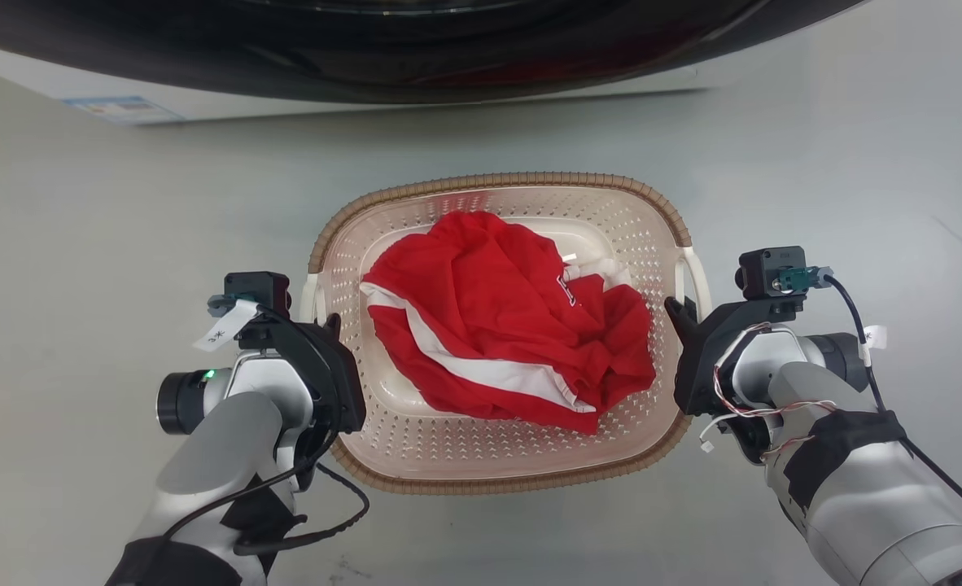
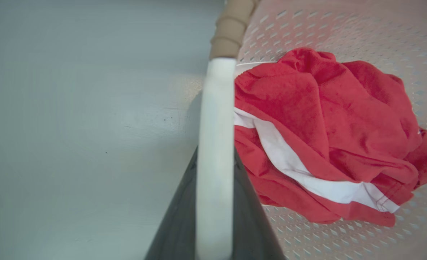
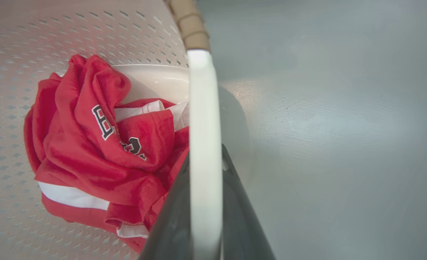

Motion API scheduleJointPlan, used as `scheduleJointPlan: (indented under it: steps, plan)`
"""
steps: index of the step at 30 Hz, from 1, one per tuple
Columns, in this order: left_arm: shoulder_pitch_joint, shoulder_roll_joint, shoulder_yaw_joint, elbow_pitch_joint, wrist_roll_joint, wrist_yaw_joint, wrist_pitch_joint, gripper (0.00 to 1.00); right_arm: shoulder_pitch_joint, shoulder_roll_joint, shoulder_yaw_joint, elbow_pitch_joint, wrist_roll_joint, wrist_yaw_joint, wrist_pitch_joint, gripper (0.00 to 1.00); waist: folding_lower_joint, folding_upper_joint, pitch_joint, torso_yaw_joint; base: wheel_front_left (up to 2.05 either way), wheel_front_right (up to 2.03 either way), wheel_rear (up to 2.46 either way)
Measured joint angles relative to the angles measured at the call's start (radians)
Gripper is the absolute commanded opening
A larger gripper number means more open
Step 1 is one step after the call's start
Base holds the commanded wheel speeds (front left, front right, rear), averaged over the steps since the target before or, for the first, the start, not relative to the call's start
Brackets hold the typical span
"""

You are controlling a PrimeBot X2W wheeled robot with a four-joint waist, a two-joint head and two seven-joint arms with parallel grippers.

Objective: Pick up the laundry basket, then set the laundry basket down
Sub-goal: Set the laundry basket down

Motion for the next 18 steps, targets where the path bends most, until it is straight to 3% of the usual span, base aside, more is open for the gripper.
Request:
scheduleJointPlan:
  steps: [18]
  plan:
    - [-0.024,0.001,-0.051,-0.003,-0.057,0.002,-0.038,0.00,-0.035,-0.004,0.018,0.034,-0.012,0.000,-0.051,0.00,0.0000,0.0000,0.100,0.005,0.00,0.00,0.00]
